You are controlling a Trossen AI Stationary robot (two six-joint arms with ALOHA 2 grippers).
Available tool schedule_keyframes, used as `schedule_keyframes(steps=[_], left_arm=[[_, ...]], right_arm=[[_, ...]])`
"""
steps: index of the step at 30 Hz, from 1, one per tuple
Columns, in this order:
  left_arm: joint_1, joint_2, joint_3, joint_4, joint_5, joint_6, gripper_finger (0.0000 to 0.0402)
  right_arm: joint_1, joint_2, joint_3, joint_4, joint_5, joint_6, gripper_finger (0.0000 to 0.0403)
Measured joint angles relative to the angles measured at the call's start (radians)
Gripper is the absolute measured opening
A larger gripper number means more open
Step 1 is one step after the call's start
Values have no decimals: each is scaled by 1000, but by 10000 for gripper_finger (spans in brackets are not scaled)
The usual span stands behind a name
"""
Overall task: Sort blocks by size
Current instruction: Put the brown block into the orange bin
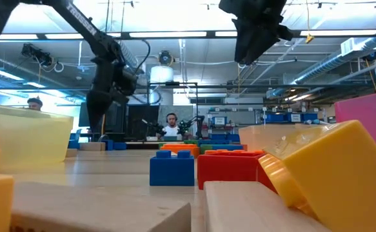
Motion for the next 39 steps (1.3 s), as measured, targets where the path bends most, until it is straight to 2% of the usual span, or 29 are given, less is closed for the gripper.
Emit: schedule_keyframes(steps=[12, 18, 27, 33, 39], left_arm=[[79, 109, 0, 46, -19, -2, 204], [80, 112, 1, 35, 104, 8, 204], [78, 111, 57, -66, 164, -40, 204], [79, 110, 108, 11, 169, -45, 204], [66, 123, 108, 16, 224, 55, 204]], right_arm=[[-21, 0, 0, 3, 26, 0, 168], [-38, 0, 0, 3, 26, 0, 167], [-58, 0, 0, 3, 26, -9, 167], [-76, 0, 0, 3, 26, -35, 165], [-83, 0, 0, 3, 26, -36, 166]])
